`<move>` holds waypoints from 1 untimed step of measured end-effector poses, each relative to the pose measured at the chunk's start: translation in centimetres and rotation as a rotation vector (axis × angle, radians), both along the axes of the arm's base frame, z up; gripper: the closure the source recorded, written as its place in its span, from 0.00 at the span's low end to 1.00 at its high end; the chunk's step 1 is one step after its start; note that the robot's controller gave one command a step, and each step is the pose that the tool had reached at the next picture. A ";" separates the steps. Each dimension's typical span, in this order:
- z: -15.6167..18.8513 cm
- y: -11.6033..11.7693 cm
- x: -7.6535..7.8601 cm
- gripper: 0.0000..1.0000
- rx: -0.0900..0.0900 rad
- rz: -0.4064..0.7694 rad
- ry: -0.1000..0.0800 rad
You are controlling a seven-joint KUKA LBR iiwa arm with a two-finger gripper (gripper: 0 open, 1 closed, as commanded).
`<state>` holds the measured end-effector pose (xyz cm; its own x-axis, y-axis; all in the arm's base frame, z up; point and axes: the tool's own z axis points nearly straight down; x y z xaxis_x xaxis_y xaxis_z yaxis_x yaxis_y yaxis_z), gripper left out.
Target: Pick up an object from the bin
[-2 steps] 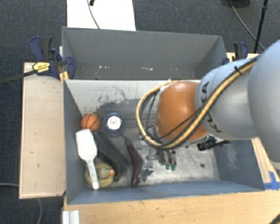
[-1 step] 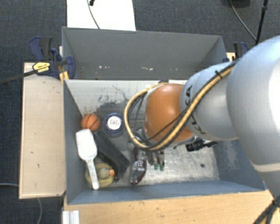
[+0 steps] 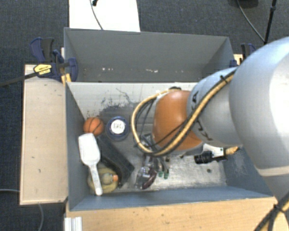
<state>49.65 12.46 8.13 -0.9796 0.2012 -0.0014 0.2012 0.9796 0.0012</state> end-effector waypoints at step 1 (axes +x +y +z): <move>-0.8 2.1 -0.9 0.00 -0.001 -0.070 0.003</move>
Offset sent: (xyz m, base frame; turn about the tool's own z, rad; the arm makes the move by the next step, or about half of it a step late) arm -0.0085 0.0380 -0.0113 -0.0041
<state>48.73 14.59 7.37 -0.9632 0.2688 0.0015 0.2688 0.9632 -0.0001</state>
